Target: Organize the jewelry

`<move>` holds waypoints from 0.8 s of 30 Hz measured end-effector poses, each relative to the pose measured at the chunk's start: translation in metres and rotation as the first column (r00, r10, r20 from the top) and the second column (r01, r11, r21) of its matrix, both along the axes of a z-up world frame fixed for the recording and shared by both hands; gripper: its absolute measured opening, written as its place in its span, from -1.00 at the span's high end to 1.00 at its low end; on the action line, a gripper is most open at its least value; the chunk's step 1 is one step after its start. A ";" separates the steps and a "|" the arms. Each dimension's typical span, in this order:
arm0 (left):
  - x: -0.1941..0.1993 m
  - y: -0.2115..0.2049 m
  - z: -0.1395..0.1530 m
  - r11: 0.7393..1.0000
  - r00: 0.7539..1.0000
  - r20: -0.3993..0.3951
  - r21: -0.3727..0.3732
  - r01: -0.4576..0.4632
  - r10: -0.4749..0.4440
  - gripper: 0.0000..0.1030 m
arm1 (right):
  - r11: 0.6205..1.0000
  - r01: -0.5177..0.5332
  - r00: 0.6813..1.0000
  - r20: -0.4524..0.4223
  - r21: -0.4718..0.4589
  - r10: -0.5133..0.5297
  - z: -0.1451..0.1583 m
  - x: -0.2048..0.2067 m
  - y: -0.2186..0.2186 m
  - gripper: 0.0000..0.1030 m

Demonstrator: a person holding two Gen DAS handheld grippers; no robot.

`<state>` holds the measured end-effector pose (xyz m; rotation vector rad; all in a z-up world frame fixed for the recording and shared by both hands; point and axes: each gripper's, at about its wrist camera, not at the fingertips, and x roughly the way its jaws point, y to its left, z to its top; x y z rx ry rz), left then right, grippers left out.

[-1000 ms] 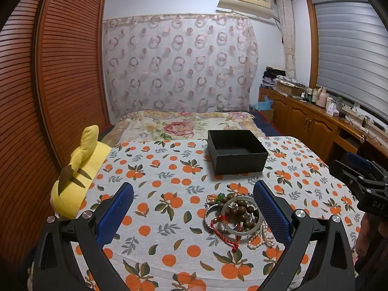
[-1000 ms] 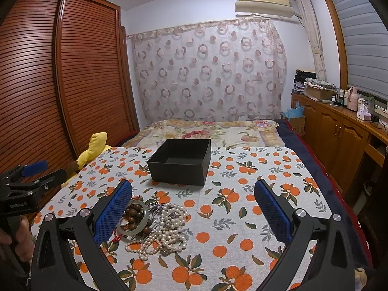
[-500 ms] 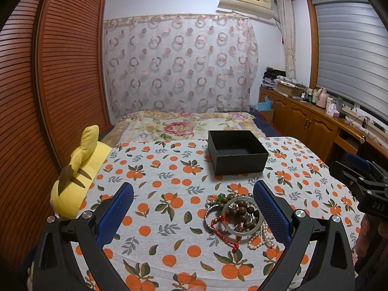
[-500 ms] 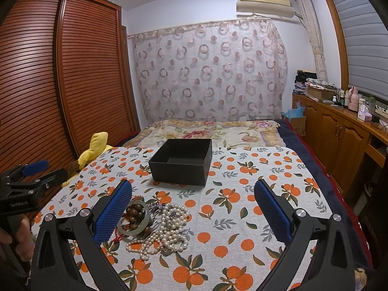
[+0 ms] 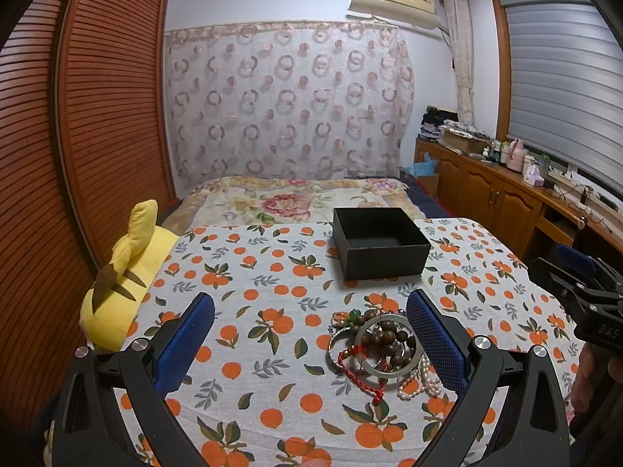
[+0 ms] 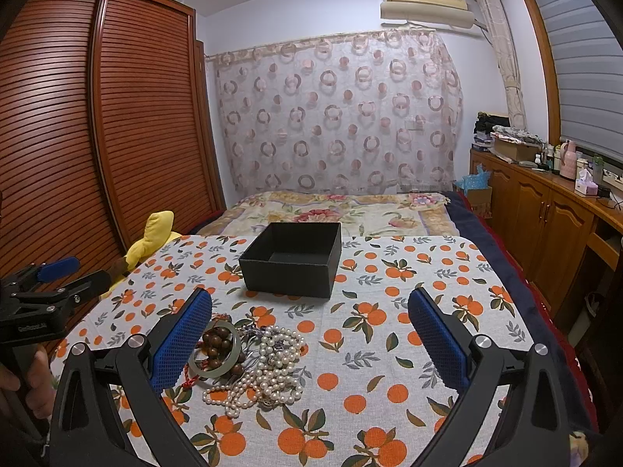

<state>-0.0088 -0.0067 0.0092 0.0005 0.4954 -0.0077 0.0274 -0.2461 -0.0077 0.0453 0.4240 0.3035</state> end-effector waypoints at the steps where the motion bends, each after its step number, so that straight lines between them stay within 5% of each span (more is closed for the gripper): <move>1: 0.000 0.000 0.000 1.000 1.000 0.000 0.000 0.000 0.000 -0.85 | 1.000 0.000 1.000 0.000 0.000 0.000 0.000 0.000 0.000 -0.96; 24: -0.001 -0.004 0.002 1.000 1.000 0.006 -0.006 0.002 -0.002 -0.85 | 1.000 -0.001 1.000 0.001 0.000 0.001 -0.001 0.000 -0.001 -0.96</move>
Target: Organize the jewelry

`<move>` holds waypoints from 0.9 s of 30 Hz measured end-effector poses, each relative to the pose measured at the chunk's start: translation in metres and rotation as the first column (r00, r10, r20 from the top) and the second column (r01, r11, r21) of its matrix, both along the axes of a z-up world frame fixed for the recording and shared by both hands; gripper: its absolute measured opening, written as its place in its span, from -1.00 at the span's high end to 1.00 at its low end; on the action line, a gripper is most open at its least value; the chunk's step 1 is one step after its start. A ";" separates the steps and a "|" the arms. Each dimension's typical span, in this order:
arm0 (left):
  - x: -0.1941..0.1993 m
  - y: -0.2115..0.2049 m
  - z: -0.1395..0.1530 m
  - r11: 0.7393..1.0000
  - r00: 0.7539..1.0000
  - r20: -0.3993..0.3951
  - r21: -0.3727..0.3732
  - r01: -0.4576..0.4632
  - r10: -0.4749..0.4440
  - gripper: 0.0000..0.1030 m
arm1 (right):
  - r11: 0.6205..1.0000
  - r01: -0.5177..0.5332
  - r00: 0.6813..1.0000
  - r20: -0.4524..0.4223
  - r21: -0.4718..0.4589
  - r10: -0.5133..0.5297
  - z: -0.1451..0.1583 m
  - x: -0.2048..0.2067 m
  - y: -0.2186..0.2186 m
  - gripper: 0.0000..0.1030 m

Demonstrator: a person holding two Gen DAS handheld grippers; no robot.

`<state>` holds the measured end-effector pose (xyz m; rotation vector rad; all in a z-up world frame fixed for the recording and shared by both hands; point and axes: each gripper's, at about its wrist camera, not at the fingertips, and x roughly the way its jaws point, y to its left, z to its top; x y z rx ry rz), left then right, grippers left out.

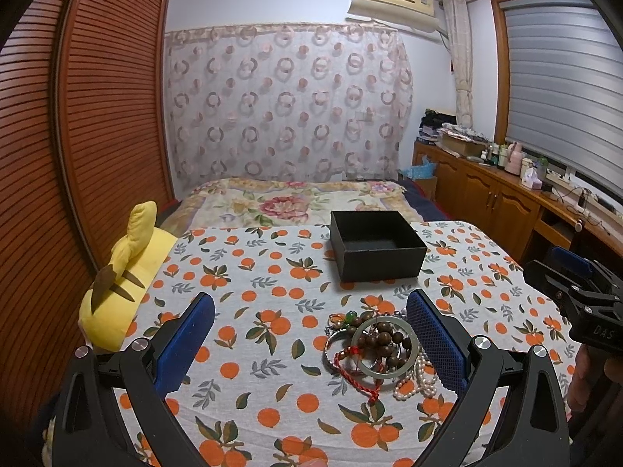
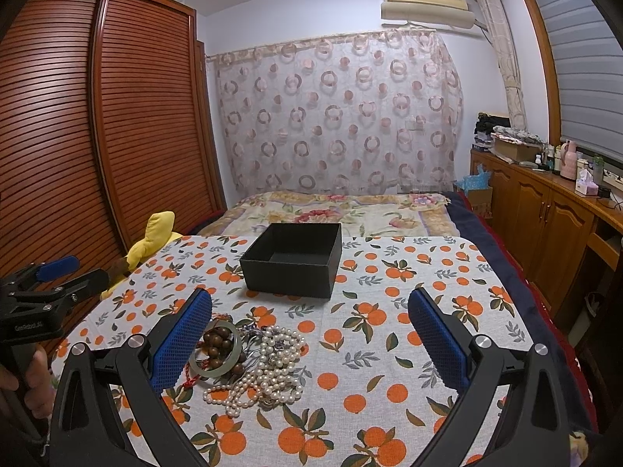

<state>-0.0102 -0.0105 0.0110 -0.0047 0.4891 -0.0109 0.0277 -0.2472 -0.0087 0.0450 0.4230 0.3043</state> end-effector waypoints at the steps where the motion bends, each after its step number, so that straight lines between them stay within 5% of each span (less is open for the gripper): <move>1: 0.000 0.000 0.000 1.000 1.000 0.000 0.000 -0.001 0.001 -0.85 | 1.000 0.000 1.000 -0.001 0.000 0.000 0.000 0.000 0.000 -0.96; 15: 0.005 -0.001 -0.011 1.000 0.999 -0.029 -0.011 0.027 -0.027 -0.85 | 0.999 -0.039 0.999 -0.014 -0.006 0.038 -0.002 -0.003 0.010 -0.96; 23: 0.020 -0.007 -0.033 0.991 0.985 -0.112 -0.028 0.131 -0.133 -0.85 | 0.998 -0.067 0.997 -0.031 -0.015 0.067 -0.014 0.000 0.003 -0.96; 27: 0.031 -0.012 -0.048 0.985 0.971 -0.164 -0.039 0.169 -0.173 -0.85 | 0.997 -0.077 0.996 -0.049 -0.029 0.075 -0.022 0.003 -0.001 -0.75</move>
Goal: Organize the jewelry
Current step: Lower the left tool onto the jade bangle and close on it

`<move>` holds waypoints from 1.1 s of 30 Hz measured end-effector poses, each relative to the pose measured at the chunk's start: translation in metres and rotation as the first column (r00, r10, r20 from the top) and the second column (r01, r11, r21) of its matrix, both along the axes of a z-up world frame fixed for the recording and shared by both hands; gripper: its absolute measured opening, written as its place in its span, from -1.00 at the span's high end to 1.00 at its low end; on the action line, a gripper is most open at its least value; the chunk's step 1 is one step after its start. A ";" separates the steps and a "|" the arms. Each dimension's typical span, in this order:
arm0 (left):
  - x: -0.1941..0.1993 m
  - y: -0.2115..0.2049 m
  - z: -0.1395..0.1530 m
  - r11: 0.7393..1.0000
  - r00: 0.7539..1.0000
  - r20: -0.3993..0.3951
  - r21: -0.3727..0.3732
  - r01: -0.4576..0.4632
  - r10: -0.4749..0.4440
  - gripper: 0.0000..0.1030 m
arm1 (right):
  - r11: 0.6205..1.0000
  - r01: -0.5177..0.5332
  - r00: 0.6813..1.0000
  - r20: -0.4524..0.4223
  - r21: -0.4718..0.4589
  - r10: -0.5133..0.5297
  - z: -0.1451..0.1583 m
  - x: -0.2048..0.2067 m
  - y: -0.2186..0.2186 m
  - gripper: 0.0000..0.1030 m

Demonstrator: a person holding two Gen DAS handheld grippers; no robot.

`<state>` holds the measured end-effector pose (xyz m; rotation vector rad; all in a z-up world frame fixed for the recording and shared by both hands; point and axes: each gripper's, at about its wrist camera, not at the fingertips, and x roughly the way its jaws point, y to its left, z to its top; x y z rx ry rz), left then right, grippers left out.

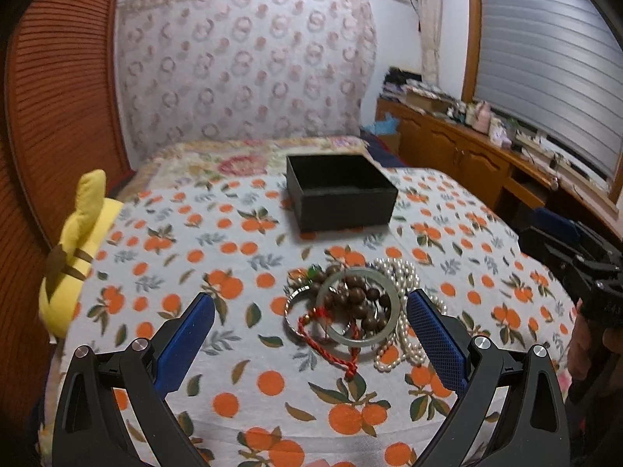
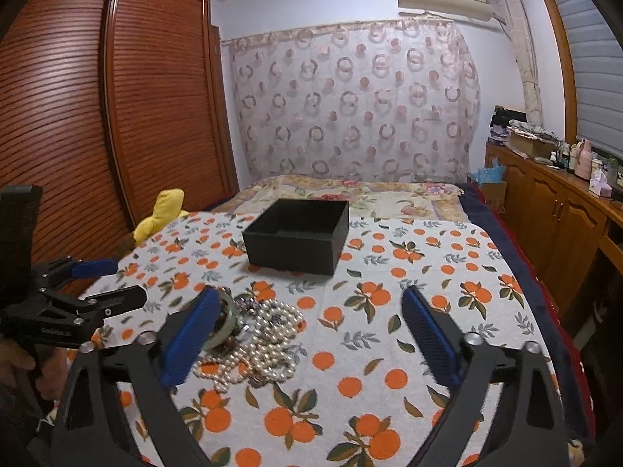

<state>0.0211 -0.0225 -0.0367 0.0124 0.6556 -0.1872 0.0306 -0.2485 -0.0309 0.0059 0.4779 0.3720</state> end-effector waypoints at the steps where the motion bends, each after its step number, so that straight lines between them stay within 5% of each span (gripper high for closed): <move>1: 0.003 -0.001 -0.004 1.000 1.000 -0.014 -0.006 0.014 -0.014 -0.85 | 1.000 -0.006 1.000 -0.009 -0.001 0.006 -0.002 0.001 -0.001 -0.73; 14: 0.037 -0.026 -0.038 0.991 0.981 -0.144 -0.025 0.131 -0.133 -0.84 | 0.995 -0.093 0.988 -0.127 -0.046 0.086 -0.034 0.020 0.002 -0.64; 26: 0.065 -0.040 -0.054 0.987 0.964 -0.211 -0.006 0.163 -0.160 -0.65 | 0.987 -0.129 0.975 -0.195 -0.093 0.109 -0.048 0.029 0.008 -0.64; 30: 0.067 -0.041 -0.055 0.987 0.967 -0.202 0.015 0.161 -0.155 -0.34 | 0.986 -0.135 0.974 -0.194 -0.097 0.114 -0.049 0.029 0.009 -0.64; 33: 0.062 -0.040 -0.050 0.988 0.974 -0.177 0.035 0.150 -0.142 -0.34 | 0.984 -0.146 0.972 -0.201 -0.104 0.123 -0.052 0.030 0.012 -0.64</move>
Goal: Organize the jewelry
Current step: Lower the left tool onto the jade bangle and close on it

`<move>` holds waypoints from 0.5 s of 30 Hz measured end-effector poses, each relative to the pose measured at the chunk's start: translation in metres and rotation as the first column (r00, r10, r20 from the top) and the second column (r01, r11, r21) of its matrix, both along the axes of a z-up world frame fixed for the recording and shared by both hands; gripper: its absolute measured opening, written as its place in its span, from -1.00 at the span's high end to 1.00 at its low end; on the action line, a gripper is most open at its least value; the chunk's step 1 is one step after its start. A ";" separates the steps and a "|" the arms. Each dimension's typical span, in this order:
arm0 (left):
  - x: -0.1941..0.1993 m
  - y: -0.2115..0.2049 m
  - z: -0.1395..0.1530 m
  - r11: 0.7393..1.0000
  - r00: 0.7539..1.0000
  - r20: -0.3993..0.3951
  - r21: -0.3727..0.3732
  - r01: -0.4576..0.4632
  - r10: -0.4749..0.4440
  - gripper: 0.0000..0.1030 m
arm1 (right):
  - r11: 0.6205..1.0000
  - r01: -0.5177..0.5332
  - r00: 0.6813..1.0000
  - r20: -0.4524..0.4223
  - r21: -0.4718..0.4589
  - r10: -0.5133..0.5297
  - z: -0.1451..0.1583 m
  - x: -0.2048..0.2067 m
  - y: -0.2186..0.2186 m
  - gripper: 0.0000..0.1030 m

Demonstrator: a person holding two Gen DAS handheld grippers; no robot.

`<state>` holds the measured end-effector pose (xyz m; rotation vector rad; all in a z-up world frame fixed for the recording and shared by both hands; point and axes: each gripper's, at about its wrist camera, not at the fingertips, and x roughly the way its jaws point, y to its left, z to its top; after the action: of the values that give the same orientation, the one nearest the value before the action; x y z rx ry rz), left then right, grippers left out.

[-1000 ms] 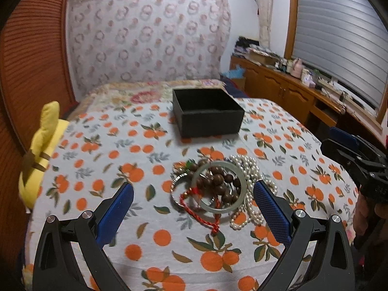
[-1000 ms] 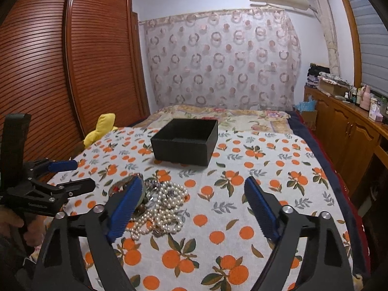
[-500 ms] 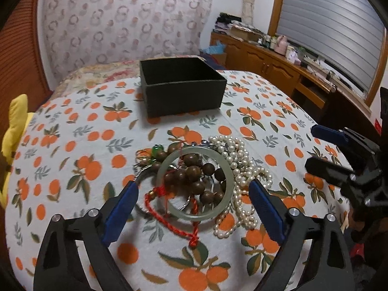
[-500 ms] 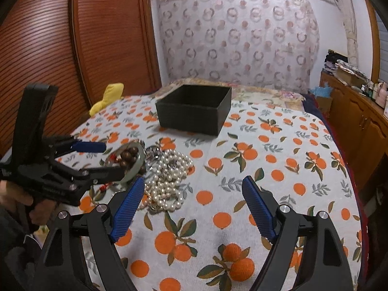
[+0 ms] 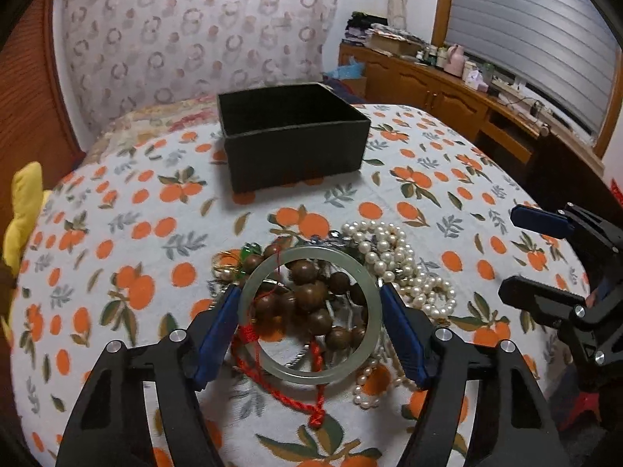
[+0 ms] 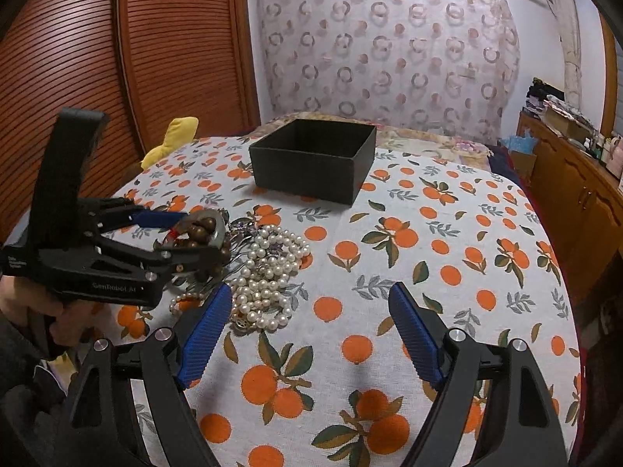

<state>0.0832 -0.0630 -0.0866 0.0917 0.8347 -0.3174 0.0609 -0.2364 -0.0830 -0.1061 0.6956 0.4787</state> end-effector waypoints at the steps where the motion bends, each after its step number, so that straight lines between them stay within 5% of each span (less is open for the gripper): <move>1: -0.001 0.002 0.002 1.000 1.000 0.004 -0.014 0.004 -0.004 -0.34 | 1.000 -0.005 1.000 -0.005 -0.002 0.005 -0.001 0.000 0.002 -0.64; 4: -0.006 0.010 0.010 0.998 1.000 0.021 -0.059 0.001 0.000 -0.34 | 1.000 -0.022 1.000 -0.014 -0.007 0.022 -0.004 0.001 0.007 -0.63; 15: -0.021 0.054 0.043 0.989 0.991 0.108 -0.127 -0.070 0.084 -0.34 | 0.991 -0.134 0.991 -0.024 -0.014 0.134 -0.004 0.010 0.041 -0.05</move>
<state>0.0627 -0.0093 -0.0440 -0.0377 0.7029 -0.2872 0.0709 -0.1952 -0.0870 -0.1624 0.7177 0.6041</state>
